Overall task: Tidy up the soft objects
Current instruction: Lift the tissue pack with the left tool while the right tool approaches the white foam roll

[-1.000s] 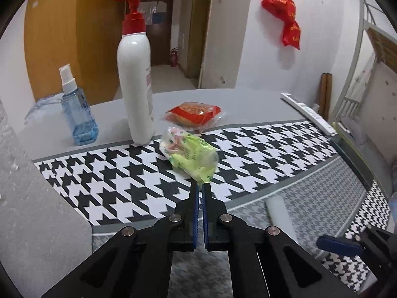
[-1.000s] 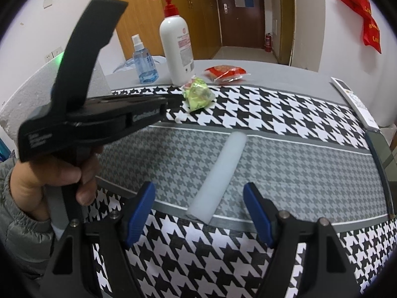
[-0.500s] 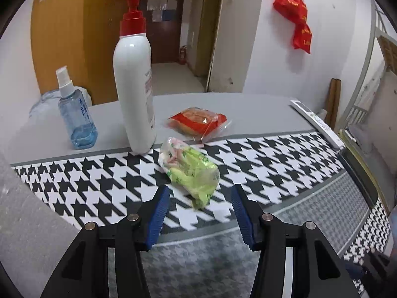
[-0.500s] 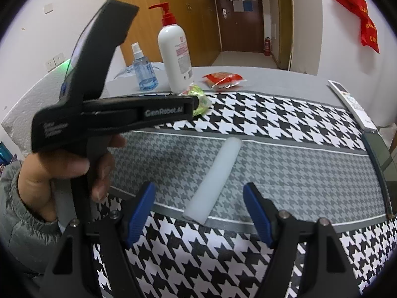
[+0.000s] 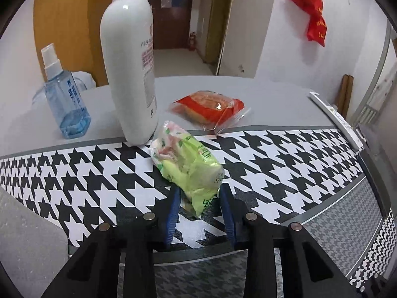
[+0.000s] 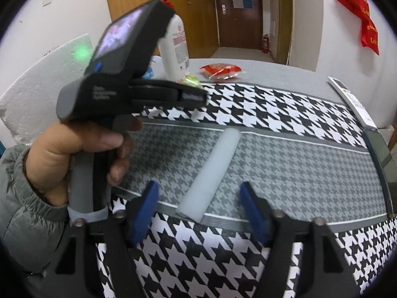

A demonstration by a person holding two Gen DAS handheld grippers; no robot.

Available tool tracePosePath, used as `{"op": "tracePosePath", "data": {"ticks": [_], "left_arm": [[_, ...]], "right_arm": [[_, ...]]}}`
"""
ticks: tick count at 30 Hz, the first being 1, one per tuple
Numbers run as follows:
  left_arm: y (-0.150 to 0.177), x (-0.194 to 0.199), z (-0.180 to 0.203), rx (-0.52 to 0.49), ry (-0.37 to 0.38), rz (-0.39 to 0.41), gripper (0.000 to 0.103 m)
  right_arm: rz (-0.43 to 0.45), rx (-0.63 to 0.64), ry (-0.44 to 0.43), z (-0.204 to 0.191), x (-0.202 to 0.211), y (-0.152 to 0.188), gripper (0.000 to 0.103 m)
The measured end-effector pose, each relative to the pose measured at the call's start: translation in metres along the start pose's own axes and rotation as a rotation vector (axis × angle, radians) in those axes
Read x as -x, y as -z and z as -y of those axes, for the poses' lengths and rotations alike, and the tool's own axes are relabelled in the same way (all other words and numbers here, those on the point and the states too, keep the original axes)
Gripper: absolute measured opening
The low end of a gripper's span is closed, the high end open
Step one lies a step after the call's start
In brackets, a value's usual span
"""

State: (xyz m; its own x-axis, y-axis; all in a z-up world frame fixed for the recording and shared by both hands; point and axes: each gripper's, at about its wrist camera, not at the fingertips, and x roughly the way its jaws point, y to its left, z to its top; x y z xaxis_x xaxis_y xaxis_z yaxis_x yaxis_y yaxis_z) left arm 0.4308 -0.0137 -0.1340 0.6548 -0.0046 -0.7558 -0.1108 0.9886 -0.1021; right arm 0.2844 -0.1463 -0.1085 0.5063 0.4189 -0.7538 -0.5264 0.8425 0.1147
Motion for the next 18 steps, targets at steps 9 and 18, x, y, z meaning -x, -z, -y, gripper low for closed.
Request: {"op": "tracePosePath", "data": {"ticks": [9, 18], "left_arm": [[0.000, 0.010, -0.017, 0.026, 0.038, 0.006, 0.013], [0.009, 0.041, -0.027, 0.025, 0.037, 0.057, 0.010]], "right_arm": [[-0.018, 0.000, 0.014, -0.003, -0.003, 0.002, 0.058], [-0.028, -0.021, 0.033, -0.003, -0.005, 0.001, 0.042]]}}
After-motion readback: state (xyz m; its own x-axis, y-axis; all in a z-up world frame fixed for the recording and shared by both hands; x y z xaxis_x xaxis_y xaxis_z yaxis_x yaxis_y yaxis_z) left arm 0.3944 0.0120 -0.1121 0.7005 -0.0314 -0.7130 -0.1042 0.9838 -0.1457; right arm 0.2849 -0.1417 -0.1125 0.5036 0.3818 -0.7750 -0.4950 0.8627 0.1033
